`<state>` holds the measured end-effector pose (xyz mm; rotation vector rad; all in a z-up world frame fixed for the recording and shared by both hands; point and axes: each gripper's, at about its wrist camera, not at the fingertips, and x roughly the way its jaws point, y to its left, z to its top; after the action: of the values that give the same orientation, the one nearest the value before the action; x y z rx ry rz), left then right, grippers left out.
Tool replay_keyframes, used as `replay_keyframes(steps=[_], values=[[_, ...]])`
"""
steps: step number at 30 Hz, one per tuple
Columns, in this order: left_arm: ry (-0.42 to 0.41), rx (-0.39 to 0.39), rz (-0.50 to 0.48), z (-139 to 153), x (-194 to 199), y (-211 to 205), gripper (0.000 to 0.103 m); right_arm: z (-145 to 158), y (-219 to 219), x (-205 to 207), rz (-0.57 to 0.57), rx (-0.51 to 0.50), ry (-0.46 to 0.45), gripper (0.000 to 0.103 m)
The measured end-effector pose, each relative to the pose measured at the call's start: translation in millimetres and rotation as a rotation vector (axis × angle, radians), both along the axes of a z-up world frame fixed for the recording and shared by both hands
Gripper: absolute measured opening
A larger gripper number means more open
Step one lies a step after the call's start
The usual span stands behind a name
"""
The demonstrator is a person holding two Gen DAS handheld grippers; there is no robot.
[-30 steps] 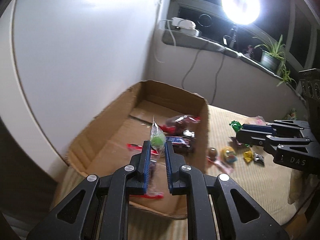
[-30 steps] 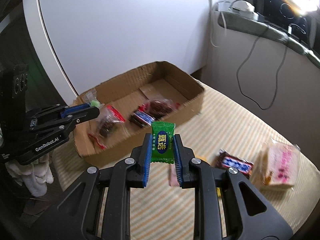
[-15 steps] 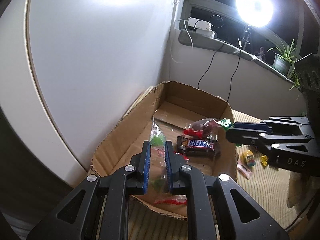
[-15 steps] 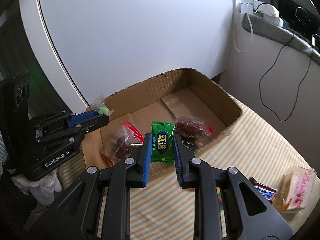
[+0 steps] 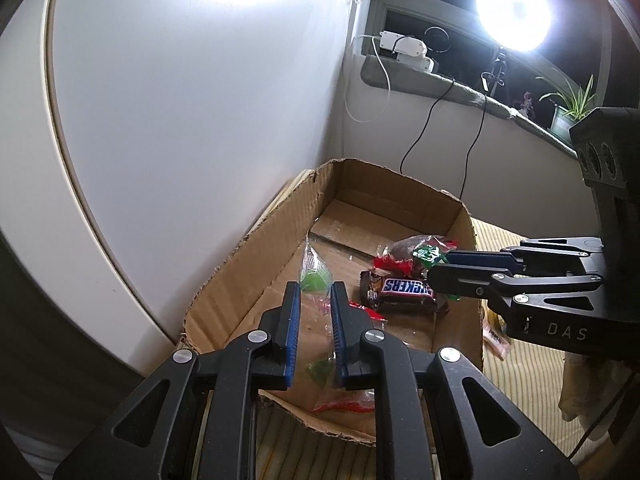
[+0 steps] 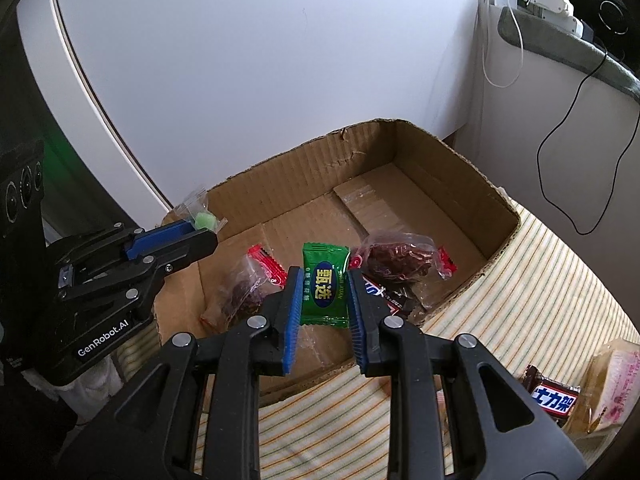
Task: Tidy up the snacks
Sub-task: 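Carry both candies over the cardboard box, then open both tools to drop the candies and move back to the bed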
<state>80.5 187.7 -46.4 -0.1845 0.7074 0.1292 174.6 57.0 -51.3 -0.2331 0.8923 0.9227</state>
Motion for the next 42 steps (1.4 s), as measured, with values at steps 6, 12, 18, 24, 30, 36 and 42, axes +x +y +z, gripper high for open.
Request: replay_keyframes(steps=[6, 12, 18, 24, 30, 36, 42], values=[[-0.009, 0.011, -0.002, 3.0, -3.1, -2.2, 0.037, 3.6, -3.1, 3.0, -0.014, 0.020, -0.010, 0.052], [-0.021, 0.000, -0.003, 7.0, -7.7, -3.6, 0.046, 16.9, -16.4, -0.1, -0.046, 0.047, -0.044, 0.080], [-0.043, -0.006, -0.015, 13.3, -16.5, -13.3, 0.046, 27.5, -41.7, -2.8, -0.079, 0.056, -0.061, 0.084], [-0.069, -0.013, -0.072, 25.1, -22.6, -39.1, 0.053, 36.9, -89.4, -9.9, -0.141, 0.058, -0.091, 0.090], [-0.071, -0.035, -0.155, 27.6, -20.8, -76.8, 0.054, 33.0, -146.9, -14.2, -0.227, 0.038, -0.101, 0.090], [-0.041, -0.043, -0.240, 18.0, -13.3, -117.2, 0.054, 21.6, -203.5, -20.3, -0.311, 0.007, -0.103, 0.090], [0.012, -0.057, -0.298, -0.4, 0.0, -148.5, 0.054, -3.4, -237.7, -20.7, -0.344, -0.016, -0.063, 0.090]])
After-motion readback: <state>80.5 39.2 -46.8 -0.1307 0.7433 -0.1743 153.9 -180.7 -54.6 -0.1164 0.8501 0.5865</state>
